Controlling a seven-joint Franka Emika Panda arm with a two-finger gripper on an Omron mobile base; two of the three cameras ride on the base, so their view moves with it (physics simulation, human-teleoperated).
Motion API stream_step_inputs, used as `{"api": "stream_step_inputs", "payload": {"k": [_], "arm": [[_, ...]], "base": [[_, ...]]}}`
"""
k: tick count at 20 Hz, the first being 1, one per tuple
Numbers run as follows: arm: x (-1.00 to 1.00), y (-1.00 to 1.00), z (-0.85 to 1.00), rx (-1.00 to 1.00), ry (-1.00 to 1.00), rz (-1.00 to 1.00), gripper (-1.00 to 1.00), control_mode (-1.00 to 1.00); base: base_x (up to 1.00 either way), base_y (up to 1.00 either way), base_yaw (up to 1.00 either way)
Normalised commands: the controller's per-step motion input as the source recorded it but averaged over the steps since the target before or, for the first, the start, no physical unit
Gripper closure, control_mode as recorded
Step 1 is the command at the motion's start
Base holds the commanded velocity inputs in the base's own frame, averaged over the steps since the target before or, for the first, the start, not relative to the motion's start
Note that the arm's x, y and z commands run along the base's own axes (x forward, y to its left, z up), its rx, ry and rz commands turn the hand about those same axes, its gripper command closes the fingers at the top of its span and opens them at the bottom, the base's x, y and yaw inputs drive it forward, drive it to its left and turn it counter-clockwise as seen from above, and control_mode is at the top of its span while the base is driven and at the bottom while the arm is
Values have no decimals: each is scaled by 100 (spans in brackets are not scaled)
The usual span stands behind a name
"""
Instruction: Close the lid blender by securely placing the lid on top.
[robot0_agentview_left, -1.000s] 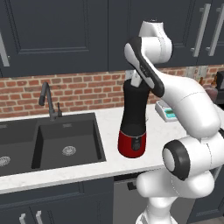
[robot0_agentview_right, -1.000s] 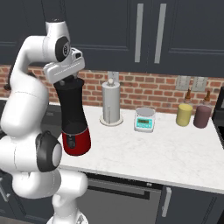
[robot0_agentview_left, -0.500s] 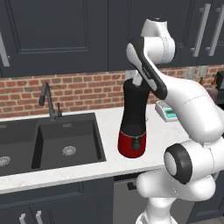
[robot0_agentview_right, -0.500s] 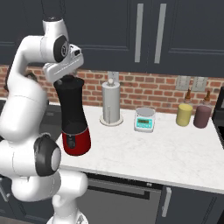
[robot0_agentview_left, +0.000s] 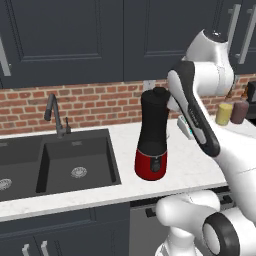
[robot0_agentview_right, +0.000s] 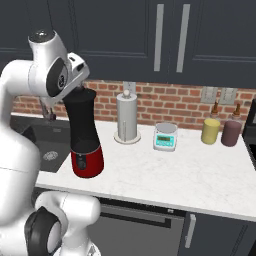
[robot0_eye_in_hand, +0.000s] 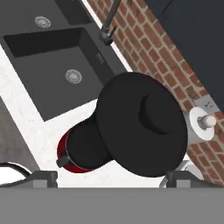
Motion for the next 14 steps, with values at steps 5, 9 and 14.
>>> {"api": "stream_step_inputs", "payload": {"k": [5,9,14], "arm": [[-47,-55,0,9,-10,0,-100,-100],[-13,-79,0,8,-1,0,-100,-100],[0,-79,-14,5,0,0,-100,-100]], "base": [[0,0,0],[0,0,0],[0,0,0]]}}
